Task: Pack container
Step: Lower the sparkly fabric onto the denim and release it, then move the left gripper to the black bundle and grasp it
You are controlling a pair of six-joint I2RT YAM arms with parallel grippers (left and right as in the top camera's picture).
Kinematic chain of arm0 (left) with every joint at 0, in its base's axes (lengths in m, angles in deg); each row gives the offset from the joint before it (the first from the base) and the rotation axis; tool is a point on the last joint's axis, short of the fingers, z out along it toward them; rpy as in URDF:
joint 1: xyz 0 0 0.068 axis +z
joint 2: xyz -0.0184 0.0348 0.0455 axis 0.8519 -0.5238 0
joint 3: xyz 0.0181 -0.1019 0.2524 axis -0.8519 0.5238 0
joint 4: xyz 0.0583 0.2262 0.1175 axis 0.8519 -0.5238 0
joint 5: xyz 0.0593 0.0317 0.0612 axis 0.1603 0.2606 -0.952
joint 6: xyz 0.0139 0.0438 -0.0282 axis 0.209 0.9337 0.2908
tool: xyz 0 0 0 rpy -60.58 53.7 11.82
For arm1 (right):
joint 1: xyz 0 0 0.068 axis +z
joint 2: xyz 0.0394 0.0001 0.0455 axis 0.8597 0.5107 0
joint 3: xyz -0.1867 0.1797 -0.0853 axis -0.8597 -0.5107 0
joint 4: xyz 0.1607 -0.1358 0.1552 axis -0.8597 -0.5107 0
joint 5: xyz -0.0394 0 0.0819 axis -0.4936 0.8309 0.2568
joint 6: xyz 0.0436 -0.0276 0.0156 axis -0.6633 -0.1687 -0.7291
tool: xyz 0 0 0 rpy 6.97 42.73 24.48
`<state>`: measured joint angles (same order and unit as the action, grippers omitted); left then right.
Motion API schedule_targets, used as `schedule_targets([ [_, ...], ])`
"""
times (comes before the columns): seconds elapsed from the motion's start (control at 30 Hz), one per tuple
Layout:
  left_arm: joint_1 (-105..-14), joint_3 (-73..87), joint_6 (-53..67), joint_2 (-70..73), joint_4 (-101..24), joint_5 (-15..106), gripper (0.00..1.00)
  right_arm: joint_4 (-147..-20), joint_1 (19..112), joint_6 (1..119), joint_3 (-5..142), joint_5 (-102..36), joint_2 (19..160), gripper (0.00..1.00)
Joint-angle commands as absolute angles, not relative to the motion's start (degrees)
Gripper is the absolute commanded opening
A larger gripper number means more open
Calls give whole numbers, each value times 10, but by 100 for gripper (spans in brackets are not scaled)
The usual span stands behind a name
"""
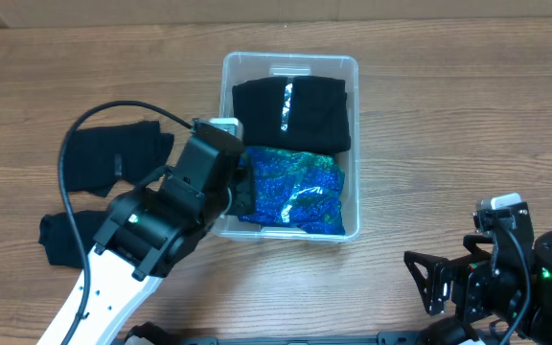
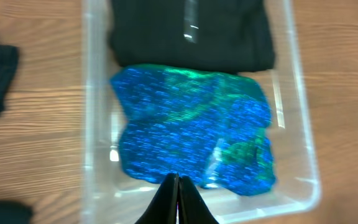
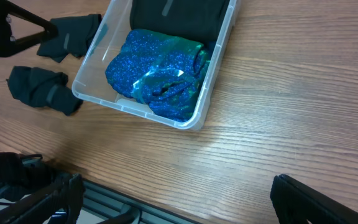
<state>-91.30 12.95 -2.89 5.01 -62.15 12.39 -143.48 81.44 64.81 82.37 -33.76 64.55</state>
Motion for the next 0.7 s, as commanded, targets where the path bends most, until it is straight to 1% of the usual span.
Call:
schedule_targets([
  [0.0,-838,119,-15,81,-651,46,4,-1432,814,650,825,-336,644,100],
  [0.1,-725,120,2,110,-697,53,4,-1432,814,650,825,-336,644,100],
  [0.23,-560,120,27,149,-726,112,4,-1432,814,650,825,-336,644,100],
  [0.33,-426,130,93,200,-748,169,4,-1432,814,650,825,-336,644,100],
  [0.37,-390,138,93,220,-756,187,4,-1432,814,650,825,-336,644,100],
  [0.4,-360,159,93,248,-748,222,4,-1432,815,650,825,-336,644,100],
  [0.47,-332,206,72,281,-743,224,4,-1432,814,650,825,-336,644,100],
  [0.57,-282,289,35,297,-731,233,4,-1432,814,650,825,-336,644,100],
  [0.63,-242,346,32,296,-699,270,4,-1432,814,650,825,-336,644,100],
  [0.67,-219,363,14,296,-693,252,4,-1432,814,650,825,-336,644,100],
])
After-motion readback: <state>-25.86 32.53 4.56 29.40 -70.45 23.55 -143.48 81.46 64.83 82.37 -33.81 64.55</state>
